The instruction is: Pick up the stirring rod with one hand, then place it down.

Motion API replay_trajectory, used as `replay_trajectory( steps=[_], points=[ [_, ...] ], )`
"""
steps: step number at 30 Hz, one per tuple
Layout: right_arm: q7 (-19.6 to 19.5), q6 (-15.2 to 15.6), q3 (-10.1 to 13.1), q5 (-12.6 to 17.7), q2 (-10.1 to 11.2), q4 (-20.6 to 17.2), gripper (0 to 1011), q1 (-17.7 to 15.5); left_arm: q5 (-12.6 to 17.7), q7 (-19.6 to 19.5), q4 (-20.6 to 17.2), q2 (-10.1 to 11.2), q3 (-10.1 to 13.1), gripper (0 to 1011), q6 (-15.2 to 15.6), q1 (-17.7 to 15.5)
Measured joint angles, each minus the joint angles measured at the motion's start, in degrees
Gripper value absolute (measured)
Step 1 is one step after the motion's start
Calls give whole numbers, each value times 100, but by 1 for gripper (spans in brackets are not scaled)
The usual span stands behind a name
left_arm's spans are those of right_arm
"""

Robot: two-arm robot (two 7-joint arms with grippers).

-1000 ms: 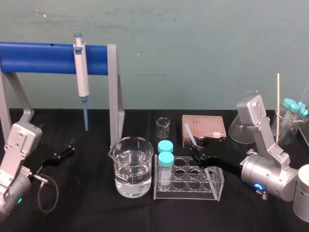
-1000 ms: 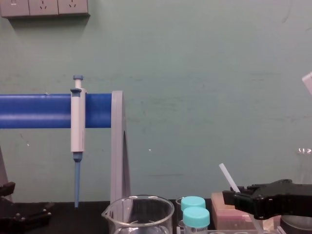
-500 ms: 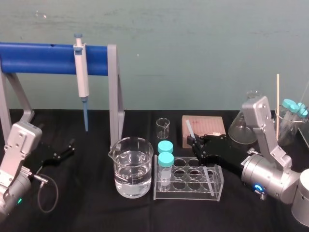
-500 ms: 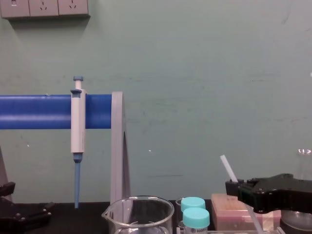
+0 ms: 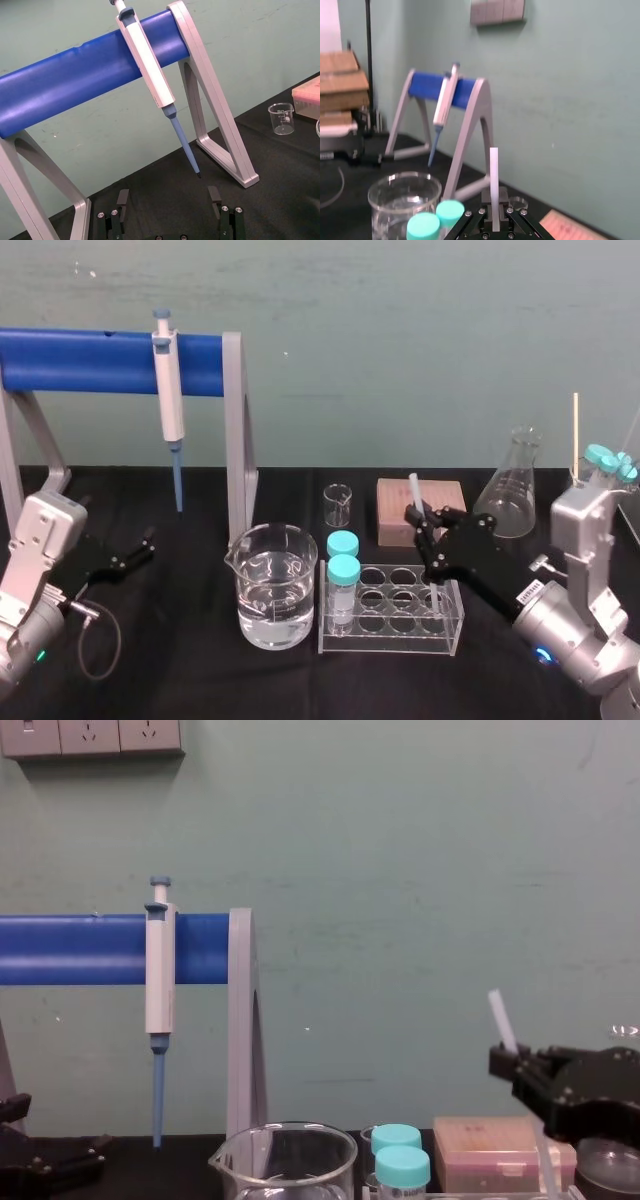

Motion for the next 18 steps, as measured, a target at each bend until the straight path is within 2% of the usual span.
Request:
replay_trajectory(
  steps=[4,10,12,13,14,18],
  points=[
    [50,-303,136,64,-93,17,68,-75,0,0,0,0,0,1000,0,0],
    [54,-431,339,153,-159,-74,67,-142,0,0,0,0,0,1000,0,0],
    [105,-430,434,285,-189,-145,67,-148,0,0,0,0,0,1000,0,0],
    [175,-401,516,447,-210,-203,67,-147,0,0,0,0,0,1000,0,0],
    [175,-401,516,447,-210,-203,67,-147,0,0,0,0,0,1000,0,0],
    [472,-230,781,1022,-267,-423,68,-41,0,0,0,0,0,1000,0,0]
  ],
)
